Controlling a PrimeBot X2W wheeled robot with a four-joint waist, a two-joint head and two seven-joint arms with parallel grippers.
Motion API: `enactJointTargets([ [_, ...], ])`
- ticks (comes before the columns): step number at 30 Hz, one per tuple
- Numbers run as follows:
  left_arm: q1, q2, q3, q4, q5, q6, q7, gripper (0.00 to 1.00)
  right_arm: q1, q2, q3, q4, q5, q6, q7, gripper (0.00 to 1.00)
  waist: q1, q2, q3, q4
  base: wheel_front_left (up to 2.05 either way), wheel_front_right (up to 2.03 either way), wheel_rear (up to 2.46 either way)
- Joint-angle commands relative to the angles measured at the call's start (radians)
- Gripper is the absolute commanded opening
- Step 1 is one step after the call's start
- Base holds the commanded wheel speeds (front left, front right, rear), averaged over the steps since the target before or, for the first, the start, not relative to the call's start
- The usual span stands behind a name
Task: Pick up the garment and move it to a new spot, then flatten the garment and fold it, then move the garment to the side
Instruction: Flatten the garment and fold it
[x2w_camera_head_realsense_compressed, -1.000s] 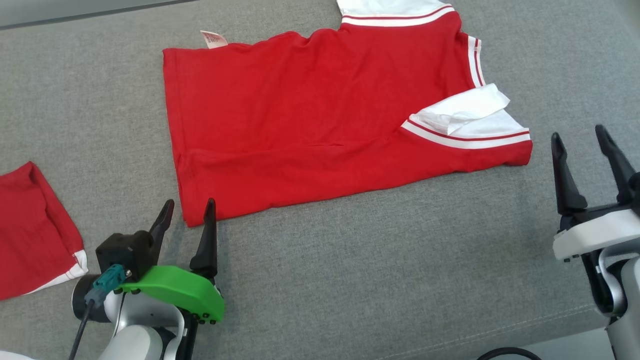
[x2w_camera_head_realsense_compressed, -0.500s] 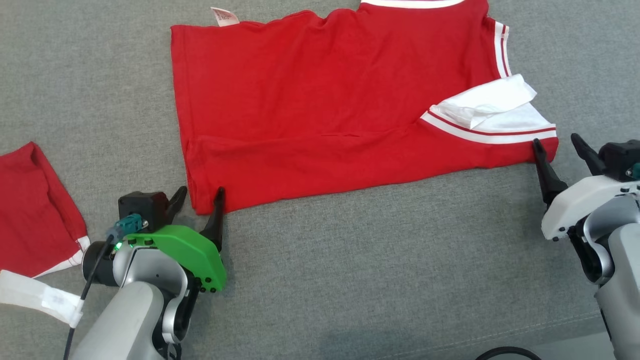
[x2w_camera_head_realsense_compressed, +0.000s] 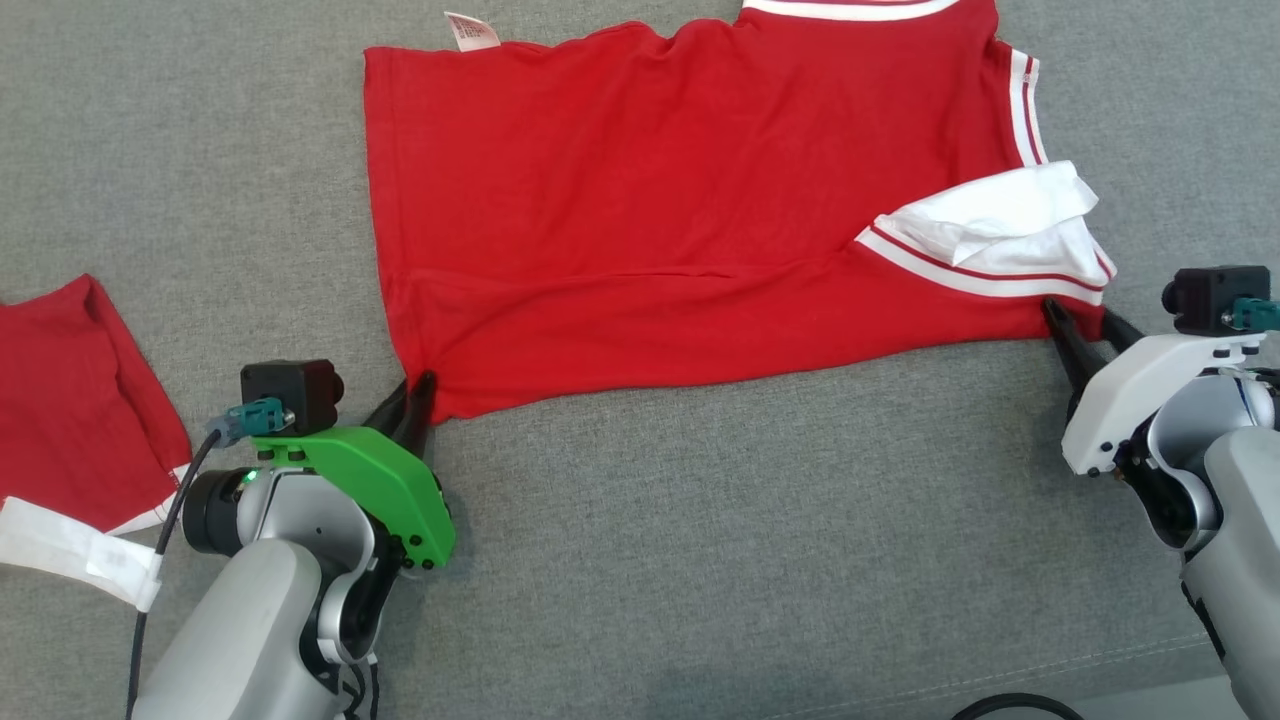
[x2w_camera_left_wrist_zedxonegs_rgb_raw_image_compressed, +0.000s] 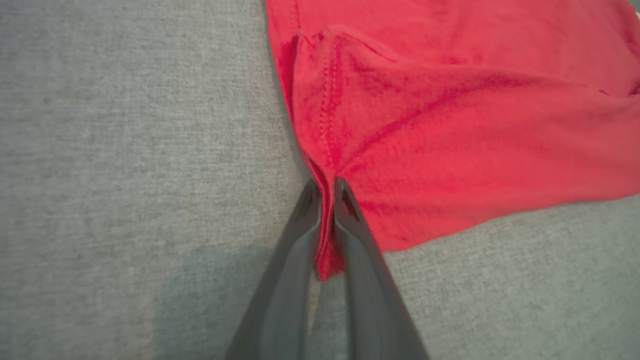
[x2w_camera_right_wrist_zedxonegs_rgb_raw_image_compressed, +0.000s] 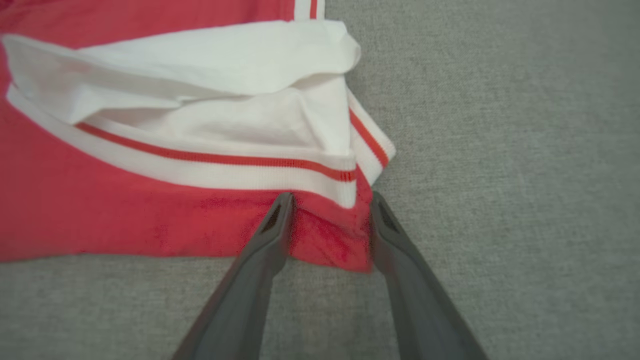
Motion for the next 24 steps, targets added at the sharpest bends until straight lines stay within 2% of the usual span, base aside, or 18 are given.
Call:
enactJointTargets([
  [1,0.053,-0.007,-0.027,0.036,-0.020,-0.010,0.040,0.00,-0.001,-0.007,0.028,0.005,0.029,0.001,0.025,0.00,0.0000,0.0000,-0.006,0.000,0.00,0.00,0.00],
  [8,0.086,0.053,0.019,-0.086,-0.053,0.004,0.062,0.00,0.006,-0.124,0.074,-0.064,0.163,-0.001,0.107,0.00,0.0000,0.0000,-0.029,-0.008,0.00,0.00,0.00],
  [12,0.158,0.099,0.036,-0.227,-0.088,0.023,0.106,0.00,0.053,-0.206,0.079,-0.132,0.240,-0.001,0.181,0.00,0.0000,0.0000,-0.040,-0.011,0.00,0.00,0.00],
  [18,0.325,0.151,0.052,-0.455,-0.133,0.077,0.153,0.00,0.188,-0.295,0.034,-0.249,0.329,-0.001,0.284,0.00,0.0000,0.0000,-0.042,-0.006,0.00,0.00,0.00],
  [20,0.396,0.155,0.049,-0.526,-0.144,0.104,0.153,0.00,0.249,-0.301,-0.007,-0.292,0.336,-0.001,0.302,0.00,0.0000,0.0000,-0.030,-0.007,0.00,0.00,0.00],
  [24,0.431,0.125,0.025,-0.531,-0.147,0.111,0.141,0.00,0.295,-0.264,-0.027,-0.317,0.308,-0.001,0.309,0.00,0.0000,0.0000,-0.009,-0.003,0.00,0.00,0.00],
])
